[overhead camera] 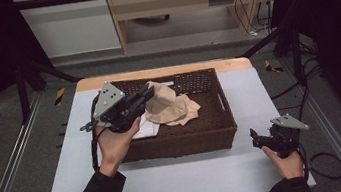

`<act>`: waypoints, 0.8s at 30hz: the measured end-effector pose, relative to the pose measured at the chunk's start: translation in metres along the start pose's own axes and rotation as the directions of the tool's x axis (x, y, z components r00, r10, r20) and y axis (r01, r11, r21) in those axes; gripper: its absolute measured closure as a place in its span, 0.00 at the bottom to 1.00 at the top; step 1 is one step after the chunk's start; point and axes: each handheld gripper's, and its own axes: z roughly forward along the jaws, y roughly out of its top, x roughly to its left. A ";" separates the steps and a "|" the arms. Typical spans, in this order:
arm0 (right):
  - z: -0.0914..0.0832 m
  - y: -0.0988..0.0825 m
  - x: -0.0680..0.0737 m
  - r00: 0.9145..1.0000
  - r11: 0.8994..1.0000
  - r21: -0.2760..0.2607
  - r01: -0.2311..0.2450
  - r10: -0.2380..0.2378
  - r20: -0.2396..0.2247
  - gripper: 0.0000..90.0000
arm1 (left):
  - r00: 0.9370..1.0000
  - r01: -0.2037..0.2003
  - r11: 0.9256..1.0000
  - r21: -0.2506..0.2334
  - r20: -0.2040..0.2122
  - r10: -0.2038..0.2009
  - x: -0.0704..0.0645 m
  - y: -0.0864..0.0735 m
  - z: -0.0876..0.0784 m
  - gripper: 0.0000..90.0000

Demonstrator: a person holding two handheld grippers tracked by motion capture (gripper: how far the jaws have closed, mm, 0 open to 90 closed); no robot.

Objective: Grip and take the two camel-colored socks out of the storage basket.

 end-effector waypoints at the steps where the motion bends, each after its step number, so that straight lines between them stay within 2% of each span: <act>1: 0.000 0.000 0.000 1.000 1.000 -0.001 0.001 -0.001 0.000 0.06 | 1.000 -0.001 1.000 -0.003 0.007 0.001 -0.002 0.001 -0.003 0.94; 6: -0.001 0.000 0.000 1.000 1.000 -0.007 -0.008 0.008 -0.003 0.06 | 1.000 -0.011 1.000 0.001 0.021 0.011 -0.009 0.002 -0.013 0.94; 12: -0.002 0.000 0.000 1.000 1.000 -0.017 -0.014 0.014 -0.002 0.05 | 0.999 -0.019 1.000 0.015 0.048 0.019 -0.018 -0.007 -0.024 0.94; 20: -0.003 0.000 0.000 1.000 1.000 -0.025 -0.017 0.017 0.004 0.05 | 0.995 -0.028 0.999 0.026 0.093 0.026 -0.029 -0.025 -0.042 0.94; 24: -0.003 0.000 0.000 1.000 1.000 -0.026 -0.013 0.013 0.007 0.05 | 0.992 -0.038 0.998 0.049 0.120 0.032 -0.036 -0.039 -0.054 0.94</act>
